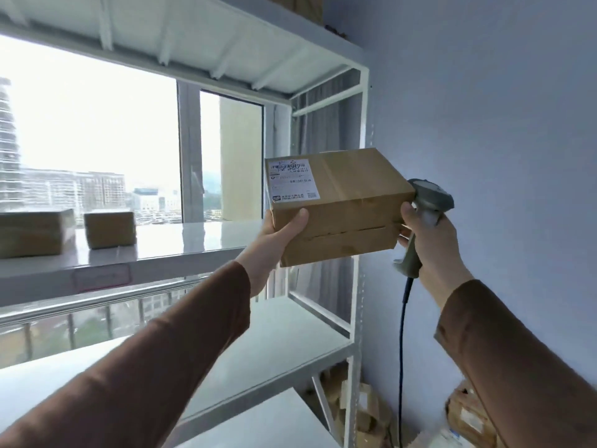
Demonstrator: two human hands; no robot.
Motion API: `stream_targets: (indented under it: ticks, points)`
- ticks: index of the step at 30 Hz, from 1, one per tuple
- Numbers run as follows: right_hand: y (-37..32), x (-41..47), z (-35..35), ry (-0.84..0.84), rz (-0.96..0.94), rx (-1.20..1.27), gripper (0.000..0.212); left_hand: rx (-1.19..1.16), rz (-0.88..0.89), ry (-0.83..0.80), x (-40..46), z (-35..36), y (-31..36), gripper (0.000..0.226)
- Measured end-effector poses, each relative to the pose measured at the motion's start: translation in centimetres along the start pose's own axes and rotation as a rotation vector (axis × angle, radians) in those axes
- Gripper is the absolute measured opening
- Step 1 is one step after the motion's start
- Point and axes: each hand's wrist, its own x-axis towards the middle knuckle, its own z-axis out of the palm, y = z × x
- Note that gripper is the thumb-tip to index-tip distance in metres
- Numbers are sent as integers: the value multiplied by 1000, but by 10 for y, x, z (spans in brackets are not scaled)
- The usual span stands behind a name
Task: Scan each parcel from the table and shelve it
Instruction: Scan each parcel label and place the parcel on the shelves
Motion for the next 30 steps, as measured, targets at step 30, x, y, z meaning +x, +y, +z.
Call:
stream_targets:
  ticks: [30]
  points:
    - [152, 109, 356, -455, 508, -56, 23, 130, -227, 604, 121, -305, -45, 86]
